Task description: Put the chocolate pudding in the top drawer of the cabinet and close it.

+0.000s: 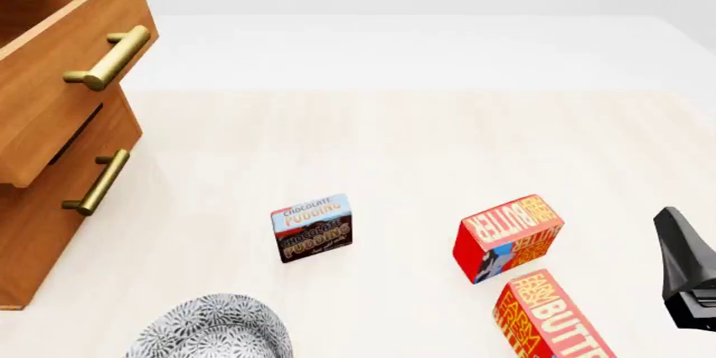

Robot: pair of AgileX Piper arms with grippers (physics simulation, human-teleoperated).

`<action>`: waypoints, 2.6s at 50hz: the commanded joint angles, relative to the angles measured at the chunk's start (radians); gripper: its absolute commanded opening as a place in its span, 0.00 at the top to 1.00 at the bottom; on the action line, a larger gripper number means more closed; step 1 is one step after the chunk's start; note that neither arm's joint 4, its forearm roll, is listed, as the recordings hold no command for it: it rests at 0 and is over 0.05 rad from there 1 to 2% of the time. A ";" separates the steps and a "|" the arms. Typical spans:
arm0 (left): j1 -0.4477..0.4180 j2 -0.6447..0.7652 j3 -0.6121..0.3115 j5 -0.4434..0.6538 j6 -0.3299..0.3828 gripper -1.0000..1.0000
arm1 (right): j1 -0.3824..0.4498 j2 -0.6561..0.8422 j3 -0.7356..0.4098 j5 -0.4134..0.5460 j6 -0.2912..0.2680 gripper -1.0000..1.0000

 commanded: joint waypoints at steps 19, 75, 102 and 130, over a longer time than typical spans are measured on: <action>0.087 0.190 -0.163 0.074 0.044 0.00 | -0.001 -0.001 0.001 0.001 0.001 0.00; 0.088 0.552 -0.299 0.276 0.045 0.00 | -0.001 -0.001 0.001 0.000 0.000 0.00; 0.092 0.617 -0.273 0.304 0.026 0.00 | 0.000 -0.001 0.001 0.000 0.000 0.00; 0.072 0.635 -0.191 0.264 0.034 0.00 | -0.001 -0.001 0.001 0.000 0.000 0.00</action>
